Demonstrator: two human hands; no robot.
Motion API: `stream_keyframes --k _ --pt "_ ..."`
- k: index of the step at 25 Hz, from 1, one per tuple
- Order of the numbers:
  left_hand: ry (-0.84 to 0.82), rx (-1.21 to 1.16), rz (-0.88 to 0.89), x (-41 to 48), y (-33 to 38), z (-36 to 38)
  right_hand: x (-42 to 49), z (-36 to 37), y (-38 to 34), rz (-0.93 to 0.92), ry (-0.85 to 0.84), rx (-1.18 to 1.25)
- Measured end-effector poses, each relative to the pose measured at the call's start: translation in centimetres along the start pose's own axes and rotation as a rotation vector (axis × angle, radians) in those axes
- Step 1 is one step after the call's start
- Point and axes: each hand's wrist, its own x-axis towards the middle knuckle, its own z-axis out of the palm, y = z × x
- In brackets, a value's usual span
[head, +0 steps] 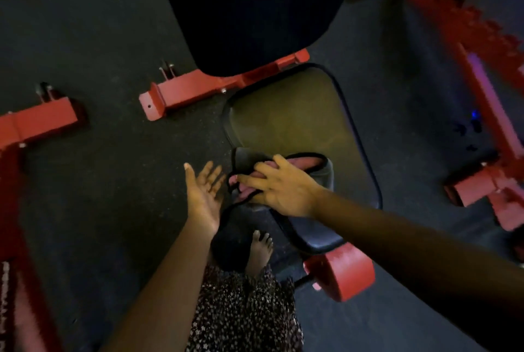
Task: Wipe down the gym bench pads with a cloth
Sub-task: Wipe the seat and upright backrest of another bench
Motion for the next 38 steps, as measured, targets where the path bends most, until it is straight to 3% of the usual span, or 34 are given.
stream_keyframes --k 3,8,11,19,28,31,34,38 --pt "0.196 -0.122 0.022 0.1 -1.4 -0.2 4.5 -1.9 3.7 0.026 -0.018 -0.004" --pt "0.146 -0.085 -0.029 1.3 -2.3 6.0 8.8 -2.6 9.0 0.158 0.053 0.026" --pt "0.212 -0.107 -0.030 2.0 -1.3 8.9 9.6 -1.7 10.6 0.276 0.141 0.053" --pt "0.527 0.329 0.304 3.7 -3.2 10.4 6.9 0.8 11.3 0.451 0.390 0.104" --pt "0.606 0.472 0.362 4.1 -3.8 10.7 -1.7 3.7 15.2 0.877 0.328 0.206" --pt "0.565 0.455 0.329 4.0 -3.7 10.6 -3.0 3.4 13.4 1.041 0.317 0.398" --pt "0.327 0.312 0.243 2.9 -2.2 9.4 -4.0 2.1 9.5 1.044 0.449 0.595" --pt "0.119 0.433 0.393 -3.7 3.8 6.2 -6.2 -2.5 4.3 1.078 0.647 0.818"
